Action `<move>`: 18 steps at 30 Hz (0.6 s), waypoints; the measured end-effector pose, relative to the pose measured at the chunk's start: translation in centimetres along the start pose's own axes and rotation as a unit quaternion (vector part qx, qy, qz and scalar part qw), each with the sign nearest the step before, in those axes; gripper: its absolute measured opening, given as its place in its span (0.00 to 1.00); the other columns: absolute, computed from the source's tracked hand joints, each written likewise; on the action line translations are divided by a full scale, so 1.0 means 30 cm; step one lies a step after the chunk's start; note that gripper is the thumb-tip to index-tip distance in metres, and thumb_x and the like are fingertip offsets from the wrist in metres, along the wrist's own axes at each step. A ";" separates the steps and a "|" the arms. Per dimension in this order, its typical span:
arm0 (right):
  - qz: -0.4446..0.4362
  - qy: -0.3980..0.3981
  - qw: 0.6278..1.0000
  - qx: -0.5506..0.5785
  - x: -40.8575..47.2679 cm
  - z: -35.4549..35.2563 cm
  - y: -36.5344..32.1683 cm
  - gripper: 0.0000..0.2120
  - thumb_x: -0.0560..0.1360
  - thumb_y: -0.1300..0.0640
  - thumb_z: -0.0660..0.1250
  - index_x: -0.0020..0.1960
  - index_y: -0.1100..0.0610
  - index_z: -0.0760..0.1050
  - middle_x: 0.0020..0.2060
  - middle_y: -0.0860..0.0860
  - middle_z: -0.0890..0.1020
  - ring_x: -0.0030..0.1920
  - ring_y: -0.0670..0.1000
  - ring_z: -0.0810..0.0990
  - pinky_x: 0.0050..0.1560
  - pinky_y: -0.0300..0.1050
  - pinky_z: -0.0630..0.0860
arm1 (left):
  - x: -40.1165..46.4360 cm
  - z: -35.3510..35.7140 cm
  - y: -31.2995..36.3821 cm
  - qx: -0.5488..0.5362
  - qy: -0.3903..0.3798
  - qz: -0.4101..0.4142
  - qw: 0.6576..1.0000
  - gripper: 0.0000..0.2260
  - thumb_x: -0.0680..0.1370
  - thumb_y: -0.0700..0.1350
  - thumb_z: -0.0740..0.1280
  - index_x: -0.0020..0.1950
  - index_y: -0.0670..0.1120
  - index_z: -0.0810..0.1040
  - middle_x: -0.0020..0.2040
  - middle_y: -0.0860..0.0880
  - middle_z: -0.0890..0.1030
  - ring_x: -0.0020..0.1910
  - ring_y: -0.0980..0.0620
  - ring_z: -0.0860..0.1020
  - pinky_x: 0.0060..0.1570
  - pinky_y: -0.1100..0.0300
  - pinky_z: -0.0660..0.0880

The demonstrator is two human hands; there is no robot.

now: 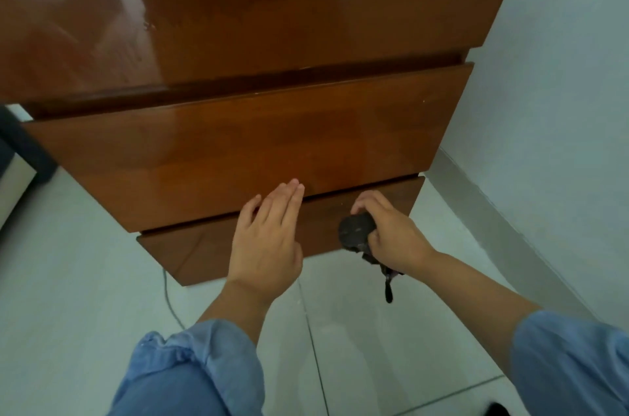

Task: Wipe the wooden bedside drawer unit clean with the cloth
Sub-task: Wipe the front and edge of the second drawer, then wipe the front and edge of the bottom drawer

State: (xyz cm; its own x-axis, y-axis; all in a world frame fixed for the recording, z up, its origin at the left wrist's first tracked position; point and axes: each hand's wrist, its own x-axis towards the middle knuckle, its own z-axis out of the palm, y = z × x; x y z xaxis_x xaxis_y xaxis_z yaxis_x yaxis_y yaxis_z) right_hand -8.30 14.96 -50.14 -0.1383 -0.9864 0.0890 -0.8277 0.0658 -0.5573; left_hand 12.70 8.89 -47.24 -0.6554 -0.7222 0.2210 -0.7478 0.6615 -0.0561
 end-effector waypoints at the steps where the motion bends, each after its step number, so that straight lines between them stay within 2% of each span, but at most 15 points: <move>1: 0.018 -0.004 1.000 -0.001 -0.006 -0.003 0.007 0.23 0.68 0.69 0.64 0.59 0.52 0.67 0.64 0.46 0.66 0.46 0.54 0.76 0.47 0.51 0.77 | -0.016 0.017 0.002 -0.027 -0.014 -0.012 0.999 0.34 0.70 0.45 0.65 0.75 0.45 0.60 0.74 0.48 0.65 0.72 0.50 0.64 0.70 0.52 0.59; 5: 0.045 -0.023 0.999 -0.009 0.011 0.007 0.025 0.30 0.71 0.69 0.62 0.68 0.50 0.62 0.70 0.43 0.58 0.52 0.52 0.76 0.52 0.48 0.77 | -0.044 0.085 -0.008 -0.094 -0.053 -0.087 0.990 0.31 0.74 0.44 0.61 0.76 0.48 0.55 0.75 0.51 0.60 0.74 0.52 0.58 0.71 0.55 0.55; 9: 0.034 -0.009 0.999 -0.012 0.058 0.022 0.017 0.30 0.72 0.69 0.61 0.70 0.50 0.61 0.72 0.44 0.57 0.42 0.48 0.74 0.39 0.39 0.72 | -0.038 0.134 -0.049 -0.109 -0.032 -0.123 0.986 0.30 0.73 0.43 0.63 0.75 0.48 0.59 0.72 0.51 0.64 0.72 0.52 0.61 0.70 0.55 0.56; 10: 0.035 0.001 0.999 -0.012 0.064 0.030 0.016 0.30 0.72 0.68 0.61 0.70 0.50 0.61 0.73 0.45 0.58 0.41 0.47 0.74 0.39 0.38 0.71 | -0.040 0.146 -0.059 -0.112 -0.019 -0.124 0.986 0.30 0.72 0.42 0.64 0.74 0.48 0.61 0.71 0.50 0.66 0.71 0.51 0.63 0.69 0.54 0.58; 11: 0.039 0.009 0.999 -0.015 0.065 0.039 0.017 0.30 0.72 0.68 0.60 0.71 0.50 0.61 0.73 0.46 0.59 0.46 0.48 0.76 0.44 0.40 0.73 | -0.043 0.153 -0.068 -0.115 -0.004 -0.127 0.985 0.30 0.71 0.42 0.64 0.73 0.48 0.62 0.70 0.49 0.68 0.70 0.50 0.65 0.69 0.54 0.59; 12: 0.043 0.014 0.999 -0.020 0.065 0.046 0.021 0.31 0.73 0.68 0.60 0.73 0.50 0.60 0.74 0.46 0.59 0.55 0.50 0.76 0.52 0.42 0.74 | -0.045 0.158 -0.076 -0.117 0.013 -0.133 0.984 0.30 0.71 0.41 0.65 0.73 0.47 0.63 0.69 0.49 0.69 0.69 0.50 0.66 0.68 0.53 0.60; 13: 0.047 0.015 0.998 -0.027 0.065 0.052 0.024 0.32 0.73 0.67 0.60 0.74 0.50 0.59 0.75 0.47 0.59 0.65 0.51 0.72 0.61 0.44 0.72 | -0.047 0.160 -0.084 -0.116 0.022 -0.142 0.983 0.30 0.71 0.41 0.65 0.73 0.47 0.63 0.69 0.48 0.68 0.69 0.49 0.65 0.69 0.53 0.59; 15: 0.055 0.009 0.998 -0.037 0.069 0.057 0.024 0.32 0.74 0.67 0.60 0.75 0.50 0.58 0.76 0.47 0.58 0.71 0.51 0.66 0.67 0.45 0.68 | -0.046 0.163 -0.100 -0.108 0.007 -0.160 0.981 0.30 0.73 0.43 0.64 0.75 0.47 0.61 0.72 0.48 0.66 0.72 0.50 0.62 0.71 0.53 0.54; 16: 0.057 0.007 0.998 -0.038 0.073 0.057 0.019 0.32 0.74 0.66 0.60 0.74 0.51 0.58 0.75 0.47 0.58 0.69 0.53 0.68 0.65 0.46 0.71 | -0.043 0.165 -0.108 -0.104 -0.001 -0.163 0.981 0.30 0.74 0.44 0.63 0.75 0.48 0.59 0.73 0.49 0.64 0.72 0.50 0.61 0.72 0.53 0.53; 18: 0.058 -0.001 0.997 -0.048 0.083 0.052 0.006 0.30 0.73 0.66 0.61 0.73 0.52 0.59 0.73 0.47 0.59 0.55 0.55 0.77 0.52 0.50 0.78 | -0.032 0.165 -0.115 -0.096 -0.009 -0.162 0.982 0.29 0.75 0.47 0.62 0.75 0.48 0.59 0.73 0.49 0.64 0.72 0.51 0.61 0.72 0.52 0.53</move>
State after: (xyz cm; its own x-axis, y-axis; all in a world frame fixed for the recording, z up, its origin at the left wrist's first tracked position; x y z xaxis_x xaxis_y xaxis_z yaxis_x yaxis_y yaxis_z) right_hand -7.95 12.27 -51.32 -0.2352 -0.9716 0.0268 -0.8546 0.1936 -0.4819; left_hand 15.39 6.29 -52.07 -0.3893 -0.9034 0.1799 -0.8851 0.4210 0.1986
